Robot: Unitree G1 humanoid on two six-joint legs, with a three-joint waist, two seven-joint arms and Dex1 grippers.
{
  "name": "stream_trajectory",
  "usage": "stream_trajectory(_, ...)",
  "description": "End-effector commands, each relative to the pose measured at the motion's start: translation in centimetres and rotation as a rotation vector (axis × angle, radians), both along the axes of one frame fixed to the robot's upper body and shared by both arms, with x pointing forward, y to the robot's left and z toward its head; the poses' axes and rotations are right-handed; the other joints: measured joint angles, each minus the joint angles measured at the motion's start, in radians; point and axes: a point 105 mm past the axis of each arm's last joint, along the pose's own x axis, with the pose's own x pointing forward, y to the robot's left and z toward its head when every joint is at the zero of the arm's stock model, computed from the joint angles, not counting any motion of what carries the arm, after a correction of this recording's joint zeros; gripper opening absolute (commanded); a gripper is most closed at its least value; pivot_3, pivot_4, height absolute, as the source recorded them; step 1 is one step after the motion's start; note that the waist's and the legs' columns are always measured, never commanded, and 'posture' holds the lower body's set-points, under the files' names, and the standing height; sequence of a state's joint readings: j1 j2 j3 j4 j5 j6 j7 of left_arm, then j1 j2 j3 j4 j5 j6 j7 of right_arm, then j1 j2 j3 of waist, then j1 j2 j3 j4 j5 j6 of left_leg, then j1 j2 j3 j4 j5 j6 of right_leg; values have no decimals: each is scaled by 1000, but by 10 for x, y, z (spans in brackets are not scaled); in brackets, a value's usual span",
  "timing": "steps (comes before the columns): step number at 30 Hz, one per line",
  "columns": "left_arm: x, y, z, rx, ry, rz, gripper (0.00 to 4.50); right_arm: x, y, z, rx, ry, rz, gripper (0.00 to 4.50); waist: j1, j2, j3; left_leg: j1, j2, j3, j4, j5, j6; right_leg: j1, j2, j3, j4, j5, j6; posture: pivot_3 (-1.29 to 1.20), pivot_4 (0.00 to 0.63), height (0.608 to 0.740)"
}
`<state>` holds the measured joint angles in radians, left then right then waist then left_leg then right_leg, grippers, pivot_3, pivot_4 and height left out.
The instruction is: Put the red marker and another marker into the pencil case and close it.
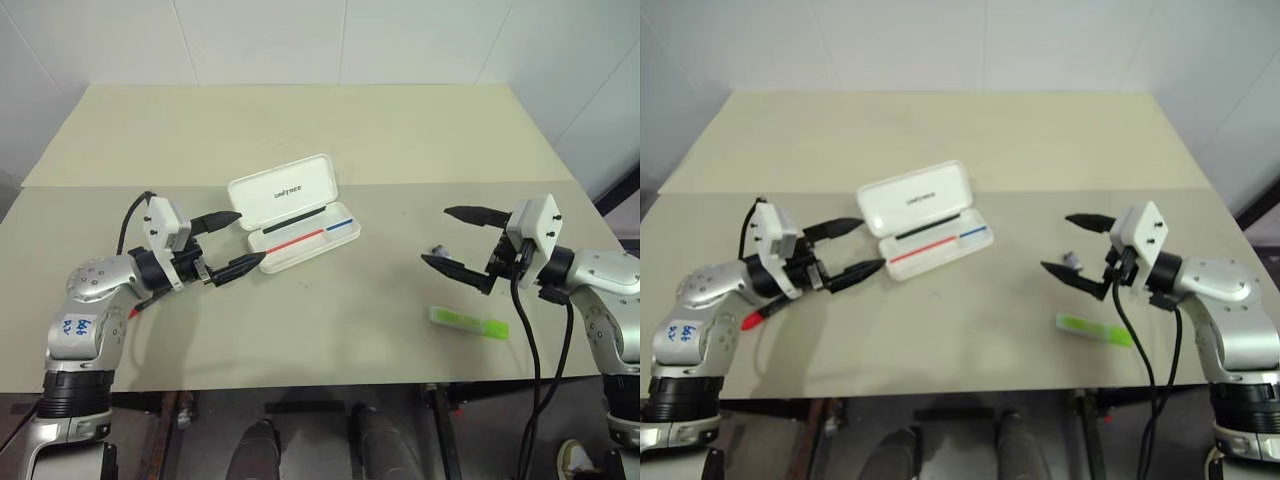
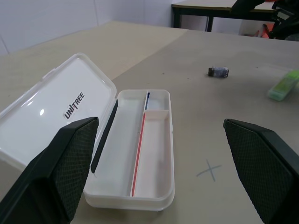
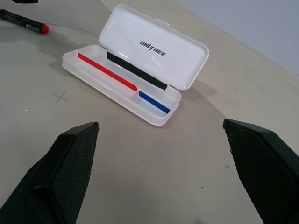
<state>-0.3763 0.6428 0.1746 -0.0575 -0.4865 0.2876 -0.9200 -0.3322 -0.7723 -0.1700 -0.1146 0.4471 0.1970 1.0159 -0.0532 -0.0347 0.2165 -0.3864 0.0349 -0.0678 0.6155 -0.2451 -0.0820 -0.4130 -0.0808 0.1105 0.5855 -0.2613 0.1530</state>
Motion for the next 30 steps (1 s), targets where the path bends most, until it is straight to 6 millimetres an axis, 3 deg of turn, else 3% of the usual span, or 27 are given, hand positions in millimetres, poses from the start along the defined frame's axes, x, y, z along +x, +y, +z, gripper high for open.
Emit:
stream_trajectory(1, 1, -3, 9, 12, -33, -18, 4492, -4, -3, 13, 9, -62, -13, 4500, 0, 0, 0, 0, 0, 0, 0, 0, 0, 0, 0, 0, 0, 0, 0, 0, 150, 740)
stream_trajectory(14, -1, -16, -4, 76, 3, -108, 4492, -10, 2, 15, 29, -76, -27, 4500, 0, 0, 0, 0, 0, 0, 1, 0, 0, 0, 0, 0, 1, 0, 0, 0, 150, 740)
stream_trajectory(19, 4, -19, -17, 85, 40, -80, 3231, -15, 15, 19, 50, -95, -2, 4500, 0, 0, 0, 0, 0, 0, 1, 0, 0, 0, 0, 0, 1, 0, 0, 0, 150, 740)
stream_trajectory(24, 4, -27, -20, 91, 58, -102, 3231, -21, 21, 22, 57, -104, 13, 4500, 2, 0, 0, 0, 0, 0, 2, 0, 0, 0, 0, 0, 1, 0, 0, 0, 150, 740)
stream_trajectory(27, 8, -25, -31, 123, 79, -86, 3231, -23, 29, 22, 69, -111, 11, 4500, 3, 0, 0, 0, 0, 0, 2, 0, 0, 0, 0, 0, 2, 0, 0, 0, 150, 740)
stream_trajectory(30, 14, -37, -53, 187, 163, -83, 3231, -26, 32, 25, 96, -136, 1, 4500, 4, 0, 0, 0, 0, 0, 2, 0, 0, 0, 0, 0, 2, 0, 0, 0, 150, 740)
